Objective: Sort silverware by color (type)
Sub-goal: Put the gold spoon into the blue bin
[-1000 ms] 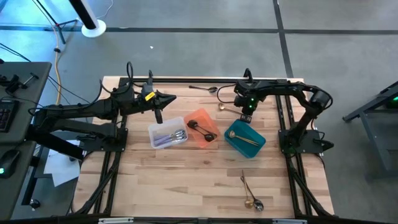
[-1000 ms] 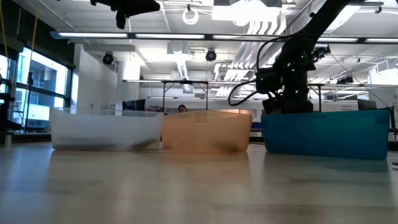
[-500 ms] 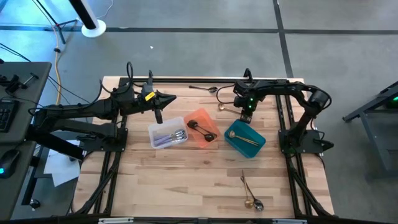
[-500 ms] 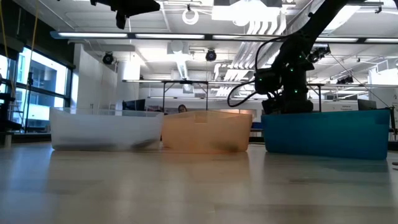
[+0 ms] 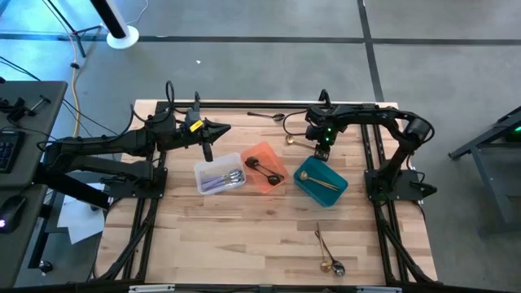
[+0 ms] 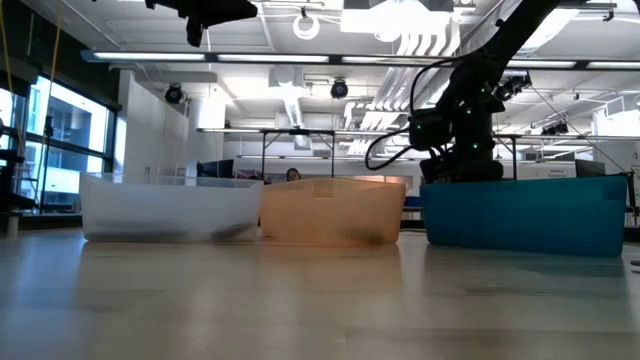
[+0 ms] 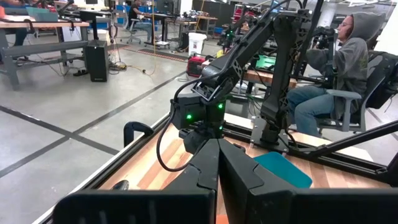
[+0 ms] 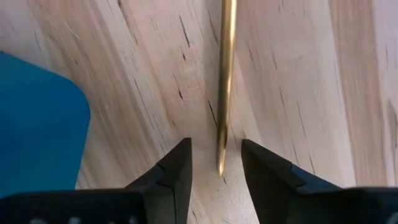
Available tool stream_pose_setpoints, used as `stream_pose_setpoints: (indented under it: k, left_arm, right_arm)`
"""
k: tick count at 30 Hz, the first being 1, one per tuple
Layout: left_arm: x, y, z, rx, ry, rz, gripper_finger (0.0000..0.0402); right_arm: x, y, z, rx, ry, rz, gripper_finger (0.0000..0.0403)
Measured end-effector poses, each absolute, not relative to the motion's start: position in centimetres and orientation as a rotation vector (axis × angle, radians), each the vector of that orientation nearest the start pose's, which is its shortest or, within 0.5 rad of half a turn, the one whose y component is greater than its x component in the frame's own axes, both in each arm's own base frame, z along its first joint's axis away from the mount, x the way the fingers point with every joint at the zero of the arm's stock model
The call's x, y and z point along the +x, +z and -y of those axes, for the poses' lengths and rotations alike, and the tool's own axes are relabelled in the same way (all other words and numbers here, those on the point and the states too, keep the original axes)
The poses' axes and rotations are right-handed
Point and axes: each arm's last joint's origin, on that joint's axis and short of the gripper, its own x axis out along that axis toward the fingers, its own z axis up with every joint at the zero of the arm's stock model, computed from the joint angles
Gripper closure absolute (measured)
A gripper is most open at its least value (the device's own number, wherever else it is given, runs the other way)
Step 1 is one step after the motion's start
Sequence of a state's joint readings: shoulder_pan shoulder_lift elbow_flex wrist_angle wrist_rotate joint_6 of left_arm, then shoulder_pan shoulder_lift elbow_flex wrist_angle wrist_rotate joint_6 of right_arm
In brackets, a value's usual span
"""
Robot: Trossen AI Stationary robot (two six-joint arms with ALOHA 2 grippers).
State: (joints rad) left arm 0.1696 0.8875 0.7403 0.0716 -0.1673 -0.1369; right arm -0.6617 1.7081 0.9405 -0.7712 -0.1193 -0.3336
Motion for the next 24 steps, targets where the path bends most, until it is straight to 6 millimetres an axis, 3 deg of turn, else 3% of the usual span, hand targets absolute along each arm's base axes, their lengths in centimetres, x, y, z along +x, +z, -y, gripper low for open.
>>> stream_pose_setpoints:
  k: [13,24]
  left_arm:
    - [19.7,32.4,-3.9,-0.136,0.341,-0.053,0.0401]
    - [19.7,32.4,-3.9,-0.135,0.341,-0.053,0.0401]
  right_arm:
    - [21.9,14.6,16.9,0.257,-0.24,-1.5,0.0279]
    - [20.5,19.3,15.7,0.268,-0.289,-1.359,0.0279]
